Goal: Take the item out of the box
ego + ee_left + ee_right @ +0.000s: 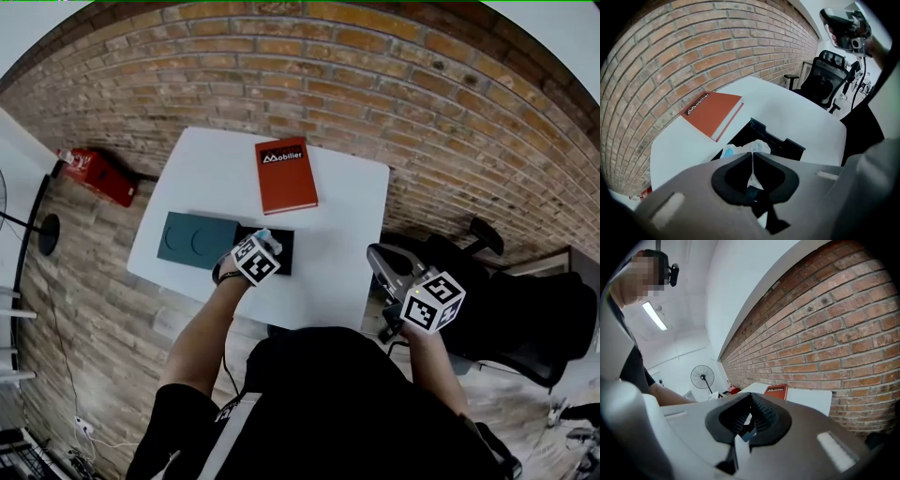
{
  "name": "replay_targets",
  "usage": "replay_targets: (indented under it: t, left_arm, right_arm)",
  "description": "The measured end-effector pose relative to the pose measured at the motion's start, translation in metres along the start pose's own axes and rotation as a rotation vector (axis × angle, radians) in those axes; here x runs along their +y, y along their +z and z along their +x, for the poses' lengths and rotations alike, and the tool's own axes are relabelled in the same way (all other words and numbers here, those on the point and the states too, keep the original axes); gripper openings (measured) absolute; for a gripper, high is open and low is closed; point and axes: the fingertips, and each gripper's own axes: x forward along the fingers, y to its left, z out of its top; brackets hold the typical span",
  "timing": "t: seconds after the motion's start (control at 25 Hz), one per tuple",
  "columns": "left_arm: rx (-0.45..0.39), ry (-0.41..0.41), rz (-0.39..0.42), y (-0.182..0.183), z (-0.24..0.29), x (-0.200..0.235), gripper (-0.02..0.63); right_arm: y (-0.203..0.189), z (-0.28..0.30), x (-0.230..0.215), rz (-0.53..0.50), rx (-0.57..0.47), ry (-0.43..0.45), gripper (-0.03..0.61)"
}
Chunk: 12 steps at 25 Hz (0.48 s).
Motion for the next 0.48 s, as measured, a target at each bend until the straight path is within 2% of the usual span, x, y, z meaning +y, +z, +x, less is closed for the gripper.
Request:
replay_targets:
  t: [0.28,0.48]
  left_arm:
    - [-0.088,0.008,-0.019,0.017,-0.025,0.008,0.008]
    - [-0.187,0.065,-0.016,0.042,-0.061,0.021,0.008]
  right_arm:
    - [0.018,0.007,-0.002,-0.027,-0.024,0.005,0.000]
    - [0.021,0.012,-0.001,-0.033,-0.028,0.015,0.001]
